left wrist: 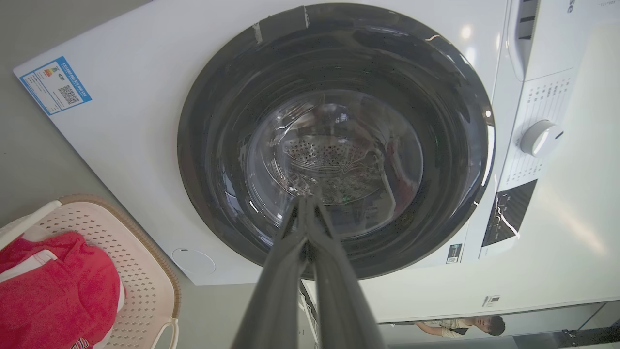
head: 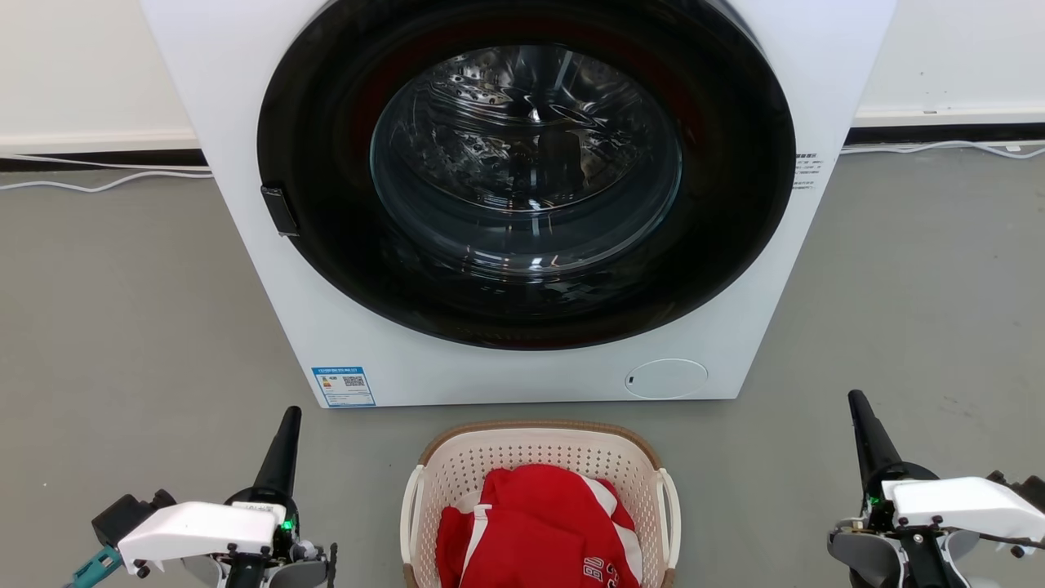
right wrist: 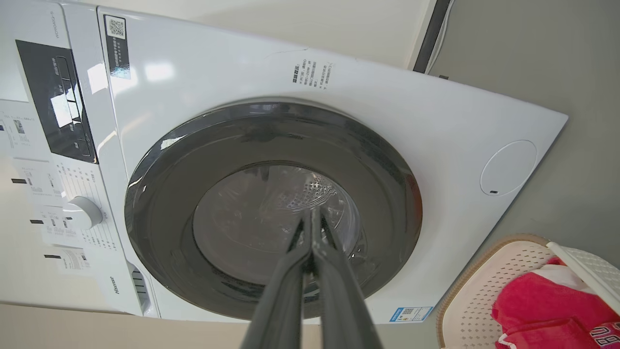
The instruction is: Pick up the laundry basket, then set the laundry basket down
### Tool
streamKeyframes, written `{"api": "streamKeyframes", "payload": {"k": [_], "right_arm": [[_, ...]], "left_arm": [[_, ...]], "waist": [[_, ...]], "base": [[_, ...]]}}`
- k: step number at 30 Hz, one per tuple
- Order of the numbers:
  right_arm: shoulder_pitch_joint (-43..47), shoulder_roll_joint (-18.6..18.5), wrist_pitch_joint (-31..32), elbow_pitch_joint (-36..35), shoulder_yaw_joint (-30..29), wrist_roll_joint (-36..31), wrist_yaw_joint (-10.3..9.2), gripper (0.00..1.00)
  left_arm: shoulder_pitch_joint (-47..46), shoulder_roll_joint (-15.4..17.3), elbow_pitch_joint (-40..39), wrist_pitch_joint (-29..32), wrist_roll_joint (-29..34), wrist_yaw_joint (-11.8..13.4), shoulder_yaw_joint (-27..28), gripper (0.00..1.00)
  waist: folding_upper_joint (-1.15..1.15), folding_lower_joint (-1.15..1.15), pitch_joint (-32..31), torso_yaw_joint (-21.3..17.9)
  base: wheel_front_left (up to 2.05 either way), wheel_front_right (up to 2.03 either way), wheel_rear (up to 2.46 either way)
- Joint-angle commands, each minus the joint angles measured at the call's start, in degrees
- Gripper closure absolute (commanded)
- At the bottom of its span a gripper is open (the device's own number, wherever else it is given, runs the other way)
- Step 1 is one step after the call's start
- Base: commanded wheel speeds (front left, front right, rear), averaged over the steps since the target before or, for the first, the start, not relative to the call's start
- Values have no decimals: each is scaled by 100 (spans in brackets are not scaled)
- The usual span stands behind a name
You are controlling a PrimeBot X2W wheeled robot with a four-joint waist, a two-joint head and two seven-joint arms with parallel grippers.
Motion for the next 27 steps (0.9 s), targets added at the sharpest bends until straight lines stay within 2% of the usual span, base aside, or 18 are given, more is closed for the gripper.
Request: {"api": "streamKeyframes", "payload": {"k": [1, 19, 27], "right_arm": [[-80, -12, 86, -213, 99, 206, 38, 100], [-41, 3, 386, -300, 31, 1347, 41, 100], [-41, 3, 386, -300, 31, 1347, 41, 100]], "left_arm": [[-123, 73, -194, 49, -187, -29, 168, 100], [-111, 83, -250, 349, -1248, -34, 316, 100], [-111, 83, -250, 349, -1248, -34, 315, 100]], "waist": [[0, 0, -2, 2], [0, 0, -22, 23], [0, 0, -22, 23]], "base": [[0, 0, 0], [0, 0, 0], [0, 0, 0]]}}
